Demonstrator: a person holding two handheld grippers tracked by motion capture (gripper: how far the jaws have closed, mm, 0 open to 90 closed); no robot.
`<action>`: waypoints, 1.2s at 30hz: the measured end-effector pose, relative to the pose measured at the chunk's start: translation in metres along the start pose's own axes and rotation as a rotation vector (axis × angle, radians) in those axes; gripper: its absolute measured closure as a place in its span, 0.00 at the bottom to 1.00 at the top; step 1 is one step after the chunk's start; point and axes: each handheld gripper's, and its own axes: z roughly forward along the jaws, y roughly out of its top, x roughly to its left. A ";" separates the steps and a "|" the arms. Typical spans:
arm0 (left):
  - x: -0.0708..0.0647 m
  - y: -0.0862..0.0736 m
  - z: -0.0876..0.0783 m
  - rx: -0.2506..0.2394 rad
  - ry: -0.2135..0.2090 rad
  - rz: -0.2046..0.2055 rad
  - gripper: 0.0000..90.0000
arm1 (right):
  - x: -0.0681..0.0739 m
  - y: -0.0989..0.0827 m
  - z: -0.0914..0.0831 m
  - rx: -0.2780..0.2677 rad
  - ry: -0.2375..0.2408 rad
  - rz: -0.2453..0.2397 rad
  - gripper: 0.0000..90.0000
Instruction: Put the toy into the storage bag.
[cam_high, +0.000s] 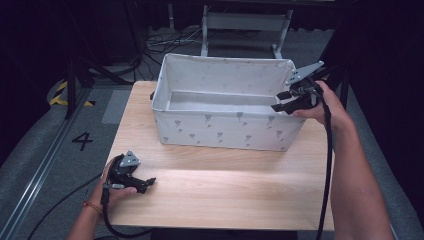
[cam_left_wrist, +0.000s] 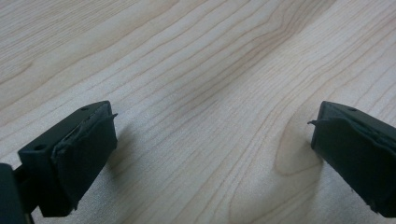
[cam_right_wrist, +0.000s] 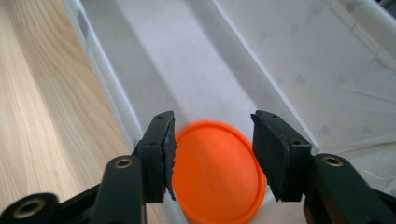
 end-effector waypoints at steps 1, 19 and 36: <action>0.000 0.000 0.000 0.000 0.000 0.000 0.01 | 0.000 0.000 0.000 0.000 0.000 0.000 0.53; 0.000 0.000 0.000 0.000 0.000 0.000 0.01 | 0.032 -0.027 -0.043 -0.151 -0.207 0.121 0.27; 0.000 0.000 0.000 0.000 0.001 0.000 0.01 | 0.073 -0.054 -0.052 -0.204 -0.315 0.125 0.20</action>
